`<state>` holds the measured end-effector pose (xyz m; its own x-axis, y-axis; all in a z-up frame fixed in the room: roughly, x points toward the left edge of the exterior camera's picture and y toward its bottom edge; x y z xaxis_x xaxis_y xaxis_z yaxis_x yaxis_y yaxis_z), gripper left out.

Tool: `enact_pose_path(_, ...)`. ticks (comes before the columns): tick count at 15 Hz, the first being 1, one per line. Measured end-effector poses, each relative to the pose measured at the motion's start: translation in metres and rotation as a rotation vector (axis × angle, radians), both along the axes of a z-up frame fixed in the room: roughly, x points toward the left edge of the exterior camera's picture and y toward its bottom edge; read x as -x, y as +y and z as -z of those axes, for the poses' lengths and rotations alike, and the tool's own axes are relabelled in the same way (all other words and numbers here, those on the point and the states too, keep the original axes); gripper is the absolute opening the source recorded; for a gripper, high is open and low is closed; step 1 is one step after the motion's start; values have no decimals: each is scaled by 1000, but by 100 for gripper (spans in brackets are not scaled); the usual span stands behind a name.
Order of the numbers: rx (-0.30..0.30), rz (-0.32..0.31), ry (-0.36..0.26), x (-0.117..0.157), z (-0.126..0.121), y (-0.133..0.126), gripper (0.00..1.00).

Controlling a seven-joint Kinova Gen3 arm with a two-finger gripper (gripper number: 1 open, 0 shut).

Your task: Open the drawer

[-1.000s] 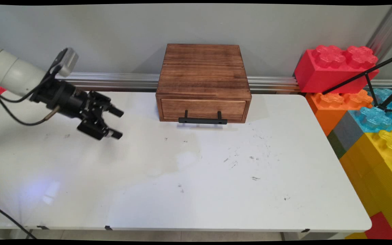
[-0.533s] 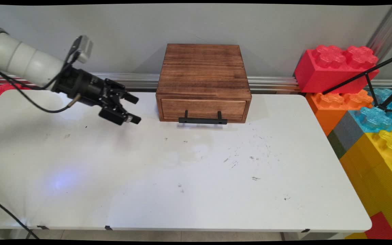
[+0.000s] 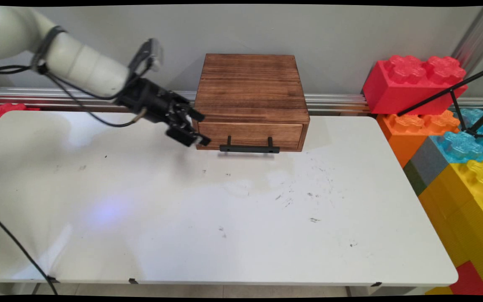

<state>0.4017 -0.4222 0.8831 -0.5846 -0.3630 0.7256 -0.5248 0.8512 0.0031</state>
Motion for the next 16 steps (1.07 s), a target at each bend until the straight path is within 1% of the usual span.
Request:
enact_pose_path(2,-1,3,-15,17,0,-12,100)
enact_pose_path(4,-7,3,-42,39,2,-26,100)
enact_pose_path(7,-23,1,-78,67,7,-40,100)
enact_pose_path(10,-27,5,-110,86,13,-49,100)
enact_pose_path(12,-26,9,-144,103,18,-57,100)
enact_pose_path(16,-32,12,-196,123,30,-67,100)
